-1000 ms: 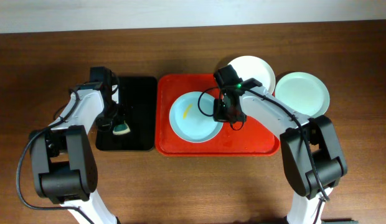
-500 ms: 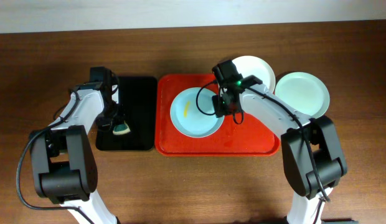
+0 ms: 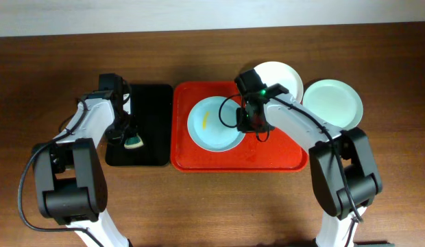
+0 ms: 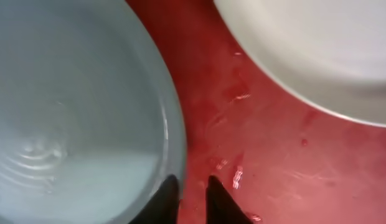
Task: Clean dirty plates on tray and stack at the side
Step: 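Hold the stained white plate's rim steady with the right gripper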
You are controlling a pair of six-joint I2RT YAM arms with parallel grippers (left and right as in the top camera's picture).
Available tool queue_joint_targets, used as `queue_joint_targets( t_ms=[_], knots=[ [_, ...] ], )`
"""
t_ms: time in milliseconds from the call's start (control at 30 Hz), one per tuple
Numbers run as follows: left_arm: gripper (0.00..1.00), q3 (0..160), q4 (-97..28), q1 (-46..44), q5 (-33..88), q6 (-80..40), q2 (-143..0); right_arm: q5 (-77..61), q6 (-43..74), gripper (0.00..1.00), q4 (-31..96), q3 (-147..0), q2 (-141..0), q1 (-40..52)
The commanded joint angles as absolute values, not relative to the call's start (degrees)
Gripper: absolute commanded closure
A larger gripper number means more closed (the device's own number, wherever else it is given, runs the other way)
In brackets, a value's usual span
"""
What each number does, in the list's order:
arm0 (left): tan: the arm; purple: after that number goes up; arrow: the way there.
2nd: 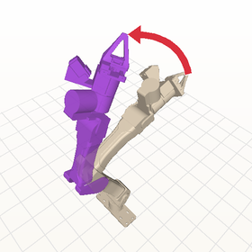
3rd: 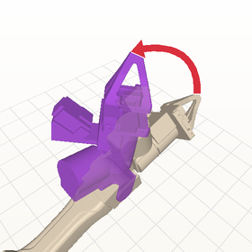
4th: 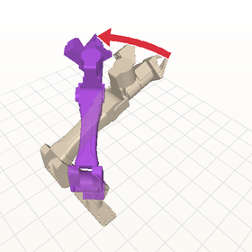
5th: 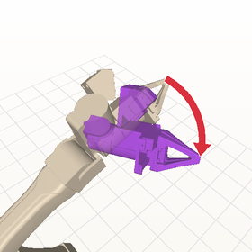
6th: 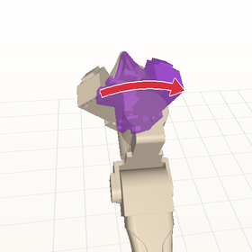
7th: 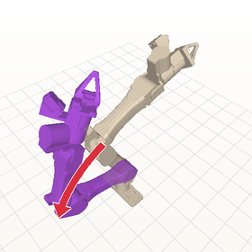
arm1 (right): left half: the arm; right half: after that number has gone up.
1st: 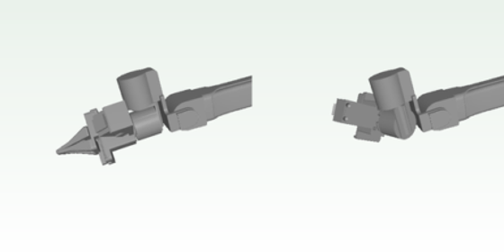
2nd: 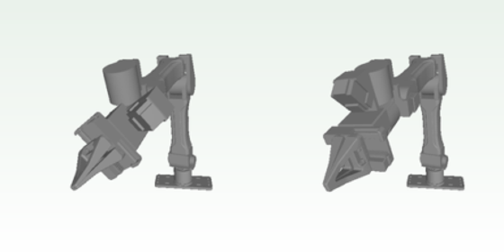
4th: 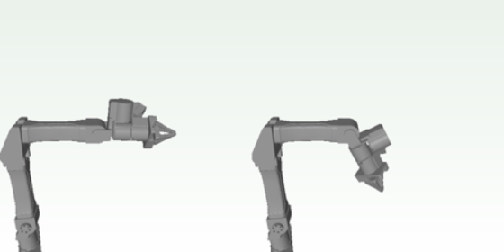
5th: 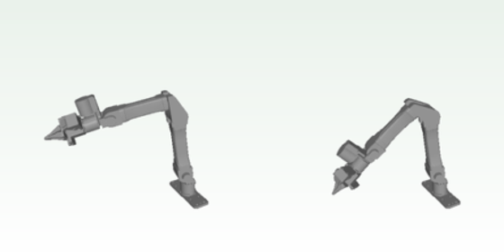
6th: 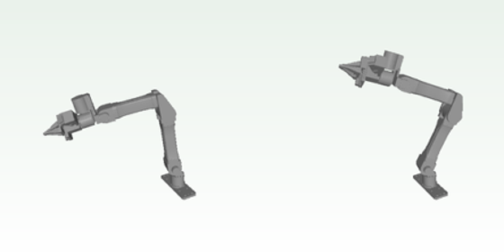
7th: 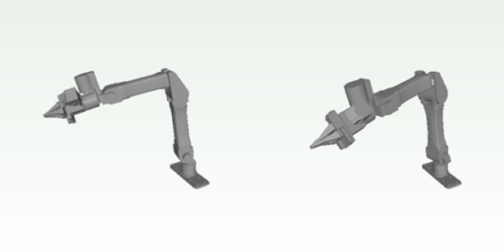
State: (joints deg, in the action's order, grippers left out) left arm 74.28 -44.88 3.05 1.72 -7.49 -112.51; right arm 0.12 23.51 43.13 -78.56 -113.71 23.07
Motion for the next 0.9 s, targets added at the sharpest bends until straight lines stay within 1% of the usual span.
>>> queue_joint_targets(
  t_ms=[0,67,433,533,567,600,633,667,733,800,867],
  knots=[
    [0.96,74.94,-44.84,3.38,2.63,-6.79,-113.36,-3.49,24.75,0.87,40.91,-76.77,-113.62,23.29],
    [0.96,74.94,-44.84,3.38,3.29,-6.79,-113.36,-3.42,24.73,0.96,40.64,-76.77,-113.62,23.29],
    [0.97,74.94,-44.82,3.38,3.25,-6.79,-113.36,-3.49,22.55,0.96,41.43,-77.38,-113.49,22.44],
    [0.97,74.94,-44.73,3.38,3.25,-6.79,-113.36,-7.66,22.55,0.96,43.29,-79.81,-113.16,20.82],
    [0.97,74.94,-44.64,3.38,3.25,-6.79,-113.36,-10.07,22.52,0.95,43.53,-80.29,-113.06,20.27],
    [0.97,74.94,-44.62,3.38,3.25,-6.76,-113.36,-12.03,22.55,0.81,43.55,-80.38,-112.99,19.77],
    [0.97,74.94,-44.64,3.38,3.22,-6.79,-113.36,-13.10,22.55,0.71,43.75,-80.38,-112.99,19.40],
    [0.97,74.94,-44.64,3.38,3.22,-6.79,-113.36,-13.04,22.55,0.65,44.14,-80.36,-112.99,19.31],
    [0.97,74.94,-44.62,3.38,3.22,-6.76,-113.36,-12.86,22.52,0.63,44.36,-80.34,-112.99,19.31],
    [0.96,74.94,-44.62,3.38,3.22,-6.79,-113.36,-12.86,22.55,0.63,44.36,-80.25,-112.99,19.49],
    [0.97,74.94,-44.62,3.38,3.22,-6.76,-113.36,-12.86,22.55,0.71,44.36,-79.99,-113.19,19.55]
  ],
)
